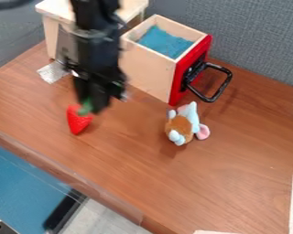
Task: Move the cucumber from the right side of the table to the left
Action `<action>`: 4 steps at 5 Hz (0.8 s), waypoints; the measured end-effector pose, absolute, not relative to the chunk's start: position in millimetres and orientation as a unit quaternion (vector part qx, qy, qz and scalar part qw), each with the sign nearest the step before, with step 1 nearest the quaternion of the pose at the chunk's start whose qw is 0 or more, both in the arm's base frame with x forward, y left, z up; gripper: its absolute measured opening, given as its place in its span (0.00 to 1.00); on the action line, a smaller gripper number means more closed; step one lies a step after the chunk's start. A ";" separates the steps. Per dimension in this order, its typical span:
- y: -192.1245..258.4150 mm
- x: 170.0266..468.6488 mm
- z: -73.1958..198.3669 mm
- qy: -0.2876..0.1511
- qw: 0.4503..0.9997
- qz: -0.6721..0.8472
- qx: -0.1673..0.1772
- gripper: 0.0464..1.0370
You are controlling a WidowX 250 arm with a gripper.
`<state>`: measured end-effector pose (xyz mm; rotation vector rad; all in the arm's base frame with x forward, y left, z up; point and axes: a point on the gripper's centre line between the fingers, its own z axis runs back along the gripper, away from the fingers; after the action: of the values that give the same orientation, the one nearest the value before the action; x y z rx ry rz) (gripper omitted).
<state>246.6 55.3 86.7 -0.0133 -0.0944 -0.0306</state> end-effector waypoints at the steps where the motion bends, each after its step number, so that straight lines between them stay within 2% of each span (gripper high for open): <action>1: 98.0 250.5 82.5 -0.031 0.999 0.012 0.008 0.28; 3: 150.4 270.8 45.6 -0.010 1.000 0.020 0.005 0.28; 4: 163.2 269.2 16.9 0.011 0.999 0.029 0.012 0.28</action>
<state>269.2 163.2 16.9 0.0230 0.0226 0.0577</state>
